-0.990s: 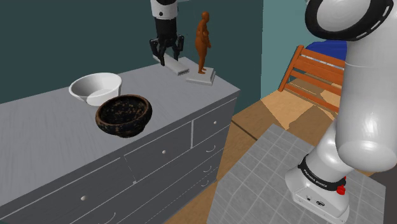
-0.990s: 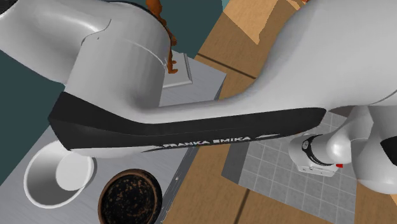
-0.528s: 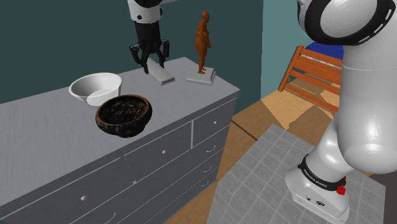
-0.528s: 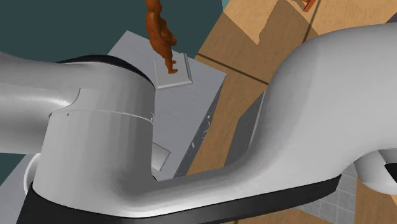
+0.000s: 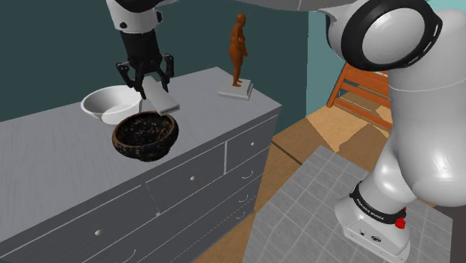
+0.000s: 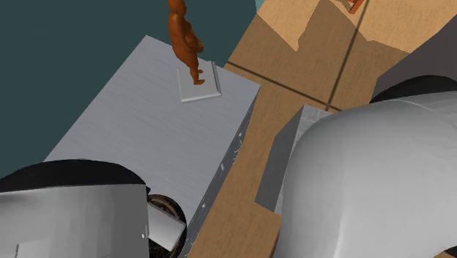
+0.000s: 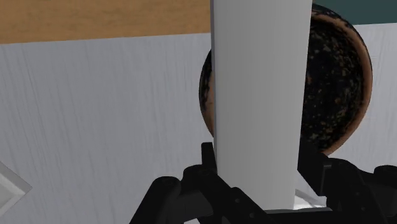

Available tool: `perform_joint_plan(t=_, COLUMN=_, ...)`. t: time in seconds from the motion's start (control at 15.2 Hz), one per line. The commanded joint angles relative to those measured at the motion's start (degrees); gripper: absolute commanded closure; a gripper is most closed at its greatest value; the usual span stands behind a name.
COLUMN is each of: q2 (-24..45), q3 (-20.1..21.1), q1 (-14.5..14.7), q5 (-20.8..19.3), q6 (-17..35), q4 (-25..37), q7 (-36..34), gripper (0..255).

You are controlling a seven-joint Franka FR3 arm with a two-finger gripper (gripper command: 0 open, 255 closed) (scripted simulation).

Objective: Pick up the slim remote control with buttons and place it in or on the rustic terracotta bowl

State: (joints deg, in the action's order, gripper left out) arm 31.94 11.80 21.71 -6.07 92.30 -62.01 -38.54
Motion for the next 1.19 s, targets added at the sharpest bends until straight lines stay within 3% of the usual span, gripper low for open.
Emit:
perform_joint_plan(t=0.0, q2=2.7, q3=0.3, q1=2.3, q5=-0.6, q6=-1.5, q4=4.1, q7=-2.3, gripper=255)
perform_joint_plan(t=0.2, q2=7.0, q3=0.6, q1=5.6, q5=-1.4, q6=-4.4, q4=11.3, q7=-4.8, gripper=255)
perform_joint_plan(t=1.12, q2=4.2, q3=0.6, q1=4.0, q5=-1.1, q6=8.5, q4=-4.5, q7=-5.3, gripper=255)
